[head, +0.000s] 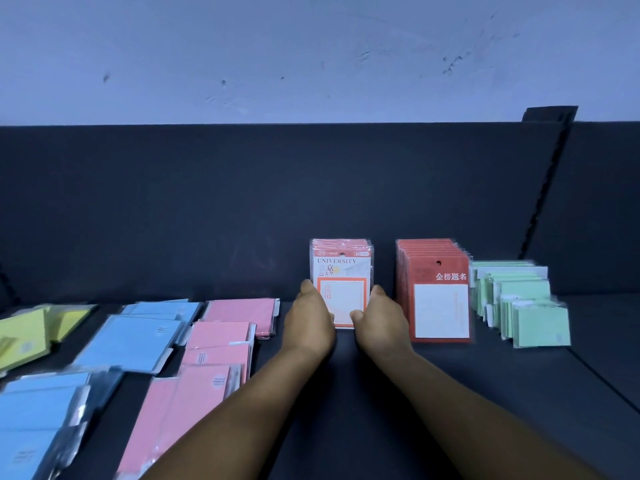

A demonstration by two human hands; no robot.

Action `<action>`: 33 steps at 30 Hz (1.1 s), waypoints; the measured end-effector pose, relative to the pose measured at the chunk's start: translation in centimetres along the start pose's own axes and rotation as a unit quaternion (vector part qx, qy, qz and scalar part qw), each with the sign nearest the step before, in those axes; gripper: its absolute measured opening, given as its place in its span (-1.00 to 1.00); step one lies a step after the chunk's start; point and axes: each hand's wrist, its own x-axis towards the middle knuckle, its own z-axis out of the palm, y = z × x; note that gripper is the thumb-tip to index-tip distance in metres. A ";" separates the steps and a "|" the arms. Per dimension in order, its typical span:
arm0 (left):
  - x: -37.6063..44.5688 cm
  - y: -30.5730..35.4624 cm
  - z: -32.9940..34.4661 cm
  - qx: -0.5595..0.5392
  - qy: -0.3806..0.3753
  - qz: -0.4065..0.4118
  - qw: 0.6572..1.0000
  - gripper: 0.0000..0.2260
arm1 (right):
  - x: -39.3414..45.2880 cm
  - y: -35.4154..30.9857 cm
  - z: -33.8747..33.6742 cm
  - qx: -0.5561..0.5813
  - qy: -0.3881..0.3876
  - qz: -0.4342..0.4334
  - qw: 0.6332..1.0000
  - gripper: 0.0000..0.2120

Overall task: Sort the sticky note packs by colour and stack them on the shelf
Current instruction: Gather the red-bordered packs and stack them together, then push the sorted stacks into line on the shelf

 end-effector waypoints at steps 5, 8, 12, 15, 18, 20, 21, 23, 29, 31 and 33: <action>-0.1 -0.1 -0.3 0.023 -0.026 -0.004 0.999 -0.54 | -0.2 -0.2 -0.1 -0.014 -0.019 0.013 1.000 -0.59; -0.6 0.2 -0.7 0.038 -0.057 -0.002 0.998 -0.36 | -0.7 -0.4 -0.5 -0.021 -0.040 0.025 0.999 -0.47; -2.3 0.9 -1.9 0.113 -0.103 0.024 0.988 -0.26 | -2.3 -0.9 -1.3 -0.053 -0.063 0.026 0.996 -0.36; -3.9 1.3 -2.8 0.195 -0.139 0.052 0.970 -0.27 | -4.3 -1.0 -2.2 -0.106 -0.068 -0.009 0.992 -0.33; -5.5 1.1 -3.8 0.234 -0.143 0.088 0.958 -0.36 | -6.3 -0.6 -2.7 -0.139 -0.070 -0.070 0.985 -0.36; -6.7 0.6 -4.5 0.249 -0.132 0.116 0.952 -0.45 | -7.6 -0.5 -2.9 -0.144 -0.069 -0.097 0.982 -0.36; -7.3 0.4 -5.0 0.257 -0.124 0.126 0.950 -0.48 | -8.2 -0.5 -3.0 -0.149 -0.071 -0.105 0.981 -0.35; -8.7 -0.1 -6.1 0.270 -0.112 0.139 0.946 -0.51 | -9.4 -0.8 -3.1 -0.168 -0.080 -0.123 0.975 -0.34; -12.2 -1.8 -9.8 0.292 -0.100 0.112 0.945 -0.48 | -12.7 -2.8 -2.8 -0.188 -0.105 -0.192 0.957 -0.34; -13.2 -2.4 -11.0 0.294 -0.100 0.084 0.947 -0.46 | -13.6 -3.2 -2.6 -0.179 -0.115 -0.211 0.954 -0.35; -14.4 -3.1 -12.0 0.286 -0.089 0.063 0.952 -0.48 | -14.4 -3.5 -2.3 -0.175 -0.133 -0.222 0.950 -0.35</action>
